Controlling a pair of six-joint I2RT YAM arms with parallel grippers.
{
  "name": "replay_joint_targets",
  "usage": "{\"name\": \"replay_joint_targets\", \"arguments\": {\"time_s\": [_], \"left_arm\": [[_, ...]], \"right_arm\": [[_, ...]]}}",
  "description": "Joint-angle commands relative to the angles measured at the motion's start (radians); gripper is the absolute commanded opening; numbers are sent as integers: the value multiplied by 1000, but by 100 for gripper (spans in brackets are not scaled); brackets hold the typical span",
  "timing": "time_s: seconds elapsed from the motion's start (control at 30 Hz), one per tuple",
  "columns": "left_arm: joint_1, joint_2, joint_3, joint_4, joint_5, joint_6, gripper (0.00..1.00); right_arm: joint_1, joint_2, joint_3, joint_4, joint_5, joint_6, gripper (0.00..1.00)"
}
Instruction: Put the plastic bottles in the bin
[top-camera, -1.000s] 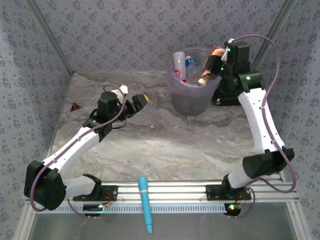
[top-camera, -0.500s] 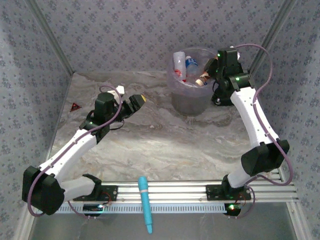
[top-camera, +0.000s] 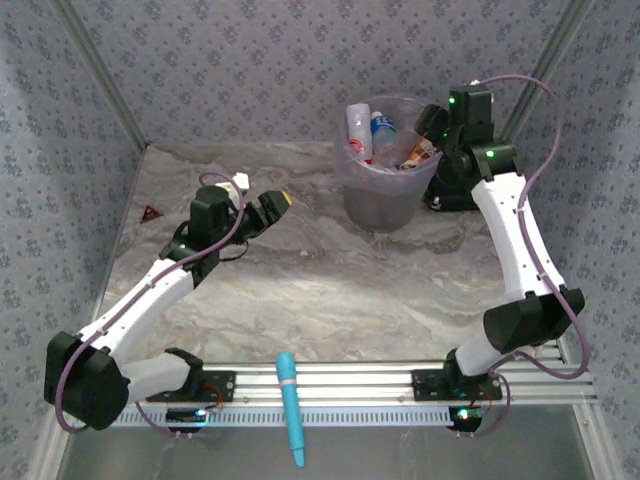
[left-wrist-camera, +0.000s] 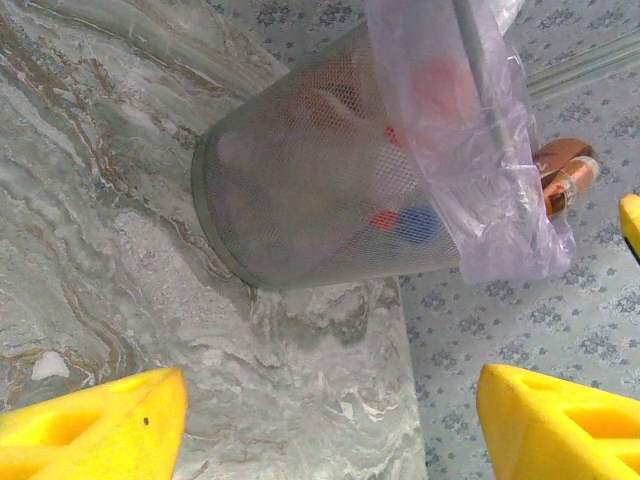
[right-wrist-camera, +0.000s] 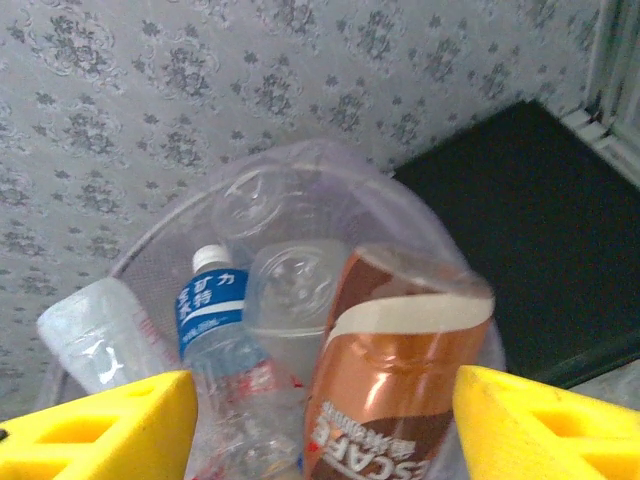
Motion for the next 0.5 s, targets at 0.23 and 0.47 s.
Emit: {"name": "replay_joint_targets", "arguments": {"time_s": [0.23,0.47], "left_arm": [[9,-27,-3,-17,-16,35,76],[13,-30,-7,-23,-20,35,76]], "right_arm": [[-77,124,170,-30,-36,-161,36],[-127,237,262,-58,-115,-192,40]]}}
